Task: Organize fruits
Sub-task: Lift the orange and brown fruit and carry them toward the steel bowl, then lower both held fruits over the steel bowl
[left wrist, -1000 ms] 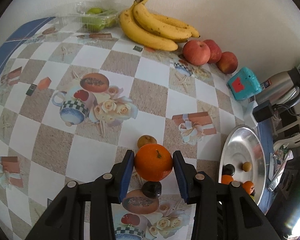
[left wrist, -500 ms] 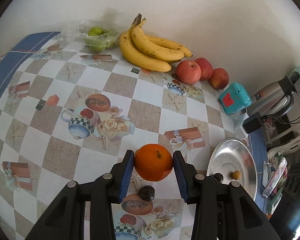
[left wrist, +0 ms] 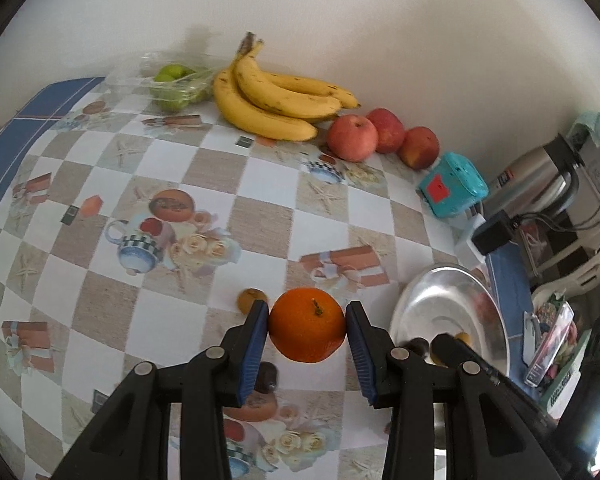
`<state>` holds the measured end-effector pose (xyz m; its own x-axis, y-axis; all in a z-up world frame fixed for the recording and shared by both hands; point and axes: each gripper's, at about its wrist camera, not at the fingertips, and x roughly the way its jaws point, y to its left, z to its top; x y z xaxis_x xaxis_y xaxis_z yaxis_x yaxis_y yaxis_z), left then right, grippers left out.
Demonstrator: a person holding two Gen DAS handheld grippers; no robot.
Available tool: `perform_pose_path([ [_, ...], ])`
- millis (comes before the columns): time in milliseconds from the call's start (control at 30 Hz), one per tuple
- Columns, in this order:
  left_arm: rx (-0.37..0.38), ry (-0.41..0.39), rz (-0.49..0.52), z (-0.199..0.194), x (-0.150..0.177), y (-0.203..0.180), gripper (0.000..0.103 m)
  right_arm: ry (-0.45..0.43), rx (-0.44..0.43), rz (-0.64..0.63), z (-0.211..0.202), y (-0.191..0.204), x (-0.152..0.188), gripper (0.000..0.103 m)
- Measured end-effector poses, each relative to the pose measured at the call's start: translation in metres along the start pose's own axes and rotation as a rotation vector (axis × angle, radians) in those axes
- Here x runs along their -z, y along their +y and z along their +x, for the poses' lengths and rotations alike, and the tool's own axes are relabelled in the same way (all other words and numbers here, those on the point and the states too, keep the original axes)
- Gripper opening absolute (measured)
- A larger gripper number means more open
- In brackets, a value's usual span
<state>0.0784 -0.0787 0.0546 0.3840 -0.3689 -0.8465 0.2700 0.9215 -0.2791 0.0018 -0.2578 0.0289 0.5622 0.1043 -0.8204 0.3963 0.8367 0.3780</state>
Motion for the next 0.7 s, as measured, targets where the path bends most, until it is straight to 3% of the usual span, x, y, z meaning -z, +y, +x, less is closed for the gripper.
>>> perform_pose_path([
  [700, 0.061, 0.092, 0.236, 0.024, 0.049, -0.099, 0.042, -0.084, 0.274, 0.225, -0.038, -0.108, -0.007, 0.023],
])
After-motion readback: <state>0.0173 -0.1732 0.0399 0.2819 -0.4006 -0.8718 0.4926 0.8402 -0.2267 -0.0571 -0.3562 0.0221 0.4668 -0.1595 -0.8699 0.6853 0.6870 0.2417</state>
